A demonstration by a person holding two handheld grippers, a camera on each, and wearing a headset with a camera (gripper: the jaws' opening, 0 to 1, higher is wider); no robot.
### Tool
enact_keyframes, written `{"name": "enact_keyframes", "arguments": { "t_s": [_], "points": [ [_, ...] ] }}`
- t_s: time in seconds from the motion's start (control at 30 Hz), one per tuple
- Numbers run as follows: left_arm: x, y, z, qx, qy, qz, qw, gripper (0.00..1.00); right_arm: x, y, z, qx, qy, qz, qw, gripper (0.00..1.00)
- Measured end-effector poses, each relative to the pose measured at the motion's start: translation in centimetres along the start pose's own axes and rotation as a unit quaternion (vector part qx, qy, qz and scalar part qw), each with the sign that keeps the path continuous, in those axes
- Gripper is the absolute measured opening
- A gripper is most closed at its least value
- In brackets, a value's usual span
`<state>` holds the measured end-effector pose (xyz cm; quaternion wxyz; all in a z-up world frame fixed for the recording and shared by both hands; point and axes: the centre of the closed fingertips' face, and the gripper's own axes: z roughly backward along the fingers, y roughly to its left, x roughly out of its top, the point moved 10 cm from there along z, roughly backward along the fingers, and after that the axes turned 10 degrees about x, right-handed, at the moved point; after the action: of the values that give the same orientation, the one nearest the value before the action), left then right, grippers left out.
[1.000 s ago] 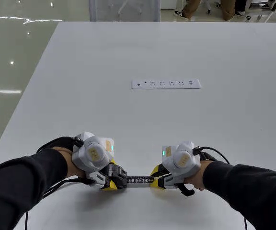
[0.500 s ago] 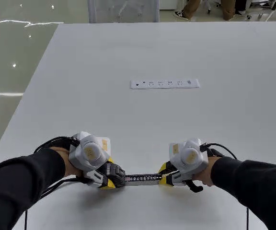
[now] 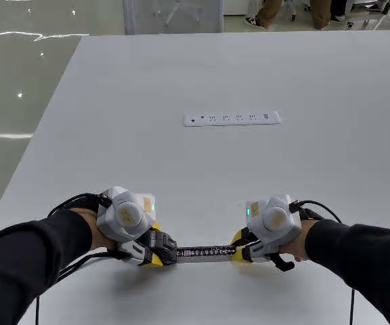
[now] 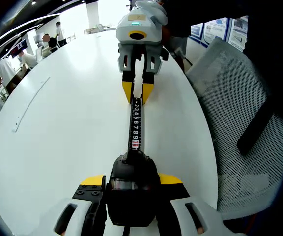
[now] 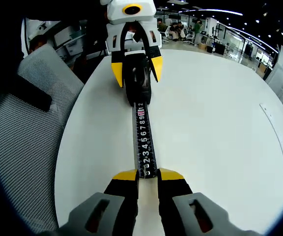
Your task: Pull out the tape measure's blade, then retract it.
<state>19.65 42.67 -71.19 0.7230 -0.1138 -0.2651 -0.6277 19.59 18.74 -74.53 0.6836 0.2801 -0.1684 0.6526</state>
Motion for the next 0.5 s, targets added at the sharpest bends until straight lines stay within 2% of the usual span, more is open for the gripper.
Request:
{"name": "enact_keyframes", "arguments": {
  "t_s": [0.5],
  "points": [
    [0.0, -0.1, 0.1, 0.003, -0.002, 0.000, 1.0000, 0.34, -1.1, -0.1, 1.0, -0.002, 0.008, -0.012, 0.9999, 0.10]
  ]
}}
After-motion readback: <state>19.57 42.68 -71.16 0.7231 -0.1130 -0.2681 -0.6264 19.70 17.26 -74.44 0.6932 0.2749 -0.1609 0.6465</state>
